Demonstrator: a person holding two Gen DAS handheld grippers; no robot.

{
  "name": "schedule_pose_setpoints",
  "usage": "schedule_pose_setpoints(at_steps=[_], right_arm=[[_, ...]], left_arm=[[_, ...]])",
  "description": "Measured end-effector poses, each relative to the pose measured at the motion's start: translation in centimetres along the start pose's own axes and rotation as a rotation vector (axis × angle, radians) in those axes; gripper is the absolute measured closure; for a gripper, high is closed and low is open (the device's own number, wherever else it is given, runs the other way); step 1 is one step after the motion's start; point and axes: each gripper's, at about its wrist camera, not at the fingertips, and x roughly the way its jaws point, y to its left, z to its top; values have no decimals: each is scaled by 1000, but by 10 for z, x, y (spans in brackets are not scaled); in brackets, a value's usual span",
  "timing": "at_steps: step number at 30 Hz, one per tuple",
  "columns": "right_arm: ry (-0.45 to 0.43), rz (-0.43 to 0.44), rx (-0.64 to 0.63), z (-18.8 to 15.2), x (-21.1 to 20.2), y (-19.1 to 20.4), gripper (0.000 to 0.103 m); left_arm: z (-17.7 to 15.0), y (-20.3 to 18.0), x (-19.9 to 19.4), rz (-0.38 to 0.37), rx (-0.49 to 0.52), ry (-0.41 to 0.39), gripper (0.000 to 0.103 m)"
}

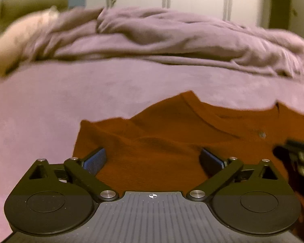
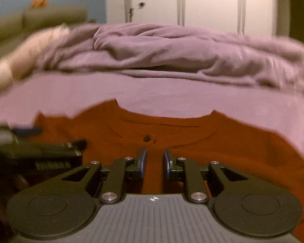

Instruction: Fold small clothes

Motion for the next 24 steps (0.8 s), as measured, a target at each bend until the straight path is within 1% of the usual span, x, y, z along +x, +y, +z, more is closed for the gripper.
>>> schedule_pose_setpoints(at_steps=[1, 2, 4, 6, 7, 8, 9, 10, 11, 12, 13, 14, 16, 18, 19, 21, 23, 24], right_arm=[[5, -1, 4, -1, 0, -5, 84], [11, -15, 14, -2, -3, -15, 84], [32, -87, 12, -7, -4, -40, 84], [74, -170, 67, -17, -8, -78, 84], [85, -200, 117, -24, -14, -99, 87], [81, -200, 176, -28, -21, -120, 93], [80, -203, 222, -30, -29, -134, 95], [86, -249, 232, -30, -36, -142, 93], [90, -294, 218, -29, -44, -146, 93], [95, -306, 211, -27, -52, -147, 91], [88, -289, 217, -27, -63, -147, 89], [71, -253, 225, -28, -75, -144, 89], [58, -204, 213, -30, -89, -134, 89], [51, -172, 176, -37, -100, -121, 88], [66, -166, 151, -39, -97, -111, 88], [130, -190, 103, -45, -84, -104, 87], [145, -218, 51, -52, -83, -104, 87], [171, -231, 40, -50, -86, -101, 87]], left_arm=[[1, 6, 1, -1, -12, 5, 1], [2, 8, 0, 5, 8, 1, 1], [-1, 11, -4, 21, 64, -20, 0], [-4, 17, -9, 20, 82, -33, 0], [-4, 21, -12, 38, 83, -40, 0], [-5, 26, -15, 88, 75, -42, 0], [-6, 32, -19, 119, 61, -39, 0], [-7, 40, -25, 130, 39, -30, 1], [-8, 44, -33, 132, 28, -24, 1], [-10, 48, -42, 132, 29, -26, 2], [-13, 49, -53, 128, 40, -31, 2], [-16, 49, -61, 117, 52, -32, 2], [-23, 47, -69, 86, 87, -4, 2], [-32, 43, -68, 99, 106, 28, 1], [-36, 42, -68, 108, 95, 37, 1], [-42, 43, -70, 116, 83, 43, 1], [-43, 47, -76, 129, 64, 64, 0], [-44, 49, -81, 137, 53, 76, 1]])
